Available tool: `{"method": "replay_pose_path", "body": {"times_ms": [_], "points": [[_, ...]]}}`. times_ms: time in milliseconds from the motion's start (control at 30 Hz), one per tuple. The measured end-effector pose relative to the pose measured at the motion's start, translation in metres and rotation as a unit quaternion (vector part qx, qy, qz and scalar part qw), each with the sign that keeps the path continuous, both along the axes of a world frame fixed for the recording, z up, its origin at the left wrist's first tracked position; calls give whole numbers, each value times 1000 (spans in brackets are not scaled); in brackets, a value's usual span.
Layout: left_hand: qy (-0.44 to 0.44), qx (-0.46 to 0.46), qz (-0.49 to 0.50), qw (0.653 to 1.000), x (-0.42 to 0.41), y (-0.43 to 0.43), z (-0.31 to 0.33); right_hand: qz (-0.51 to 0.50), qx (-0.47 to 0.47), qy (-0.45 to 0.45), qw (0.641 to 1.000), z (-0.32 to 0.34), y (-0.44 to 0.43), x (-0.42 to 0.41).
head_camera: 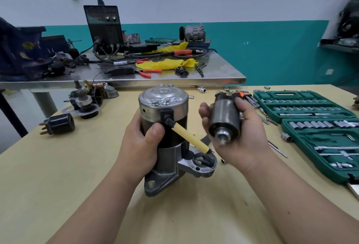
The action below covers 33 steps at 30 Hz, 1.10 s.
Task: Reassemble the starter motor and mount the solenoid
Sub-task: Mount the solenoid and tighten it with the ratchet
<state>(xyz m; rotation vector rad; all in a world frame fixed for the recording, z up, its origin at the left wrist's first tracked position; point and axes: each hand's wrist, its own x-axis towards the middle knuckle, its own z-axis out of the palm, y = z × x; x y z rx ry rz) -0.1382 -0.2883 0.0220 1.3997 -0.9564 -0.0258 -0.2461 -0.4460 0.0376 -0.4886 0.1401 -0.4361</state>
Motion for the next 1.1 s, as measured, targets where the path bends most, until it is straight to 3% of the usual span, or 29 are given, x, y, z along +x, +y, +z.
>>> {"method": "replay_pose_path", "body": {"times_ms": [133, 267, 500, 700, 900, 1100], "points": [[47, -5, 9, 999, 6, 0, -2, 3, 101, -38, 994, 4, -7, -9], [65, -6, 25, 998, 8, 0, -1, 70, 68, -77, 992, -1, -17, -16], [113, -2, 19, 993, 14, 1, -6, 51, 14, 114, 992, -14, -15, 3], [149, -4, 15, 989, 17, 3, -8, 15, 38, 152, 988, -16, -18, 4], [162, 1, 21, 987, 18, 4, -8, 101, -49, 99, 989, -20, -22, -3], [166, -1, 3, 986, 16, 6, -6, 117, -28, 52, 991, -24, -17, -3]]}}
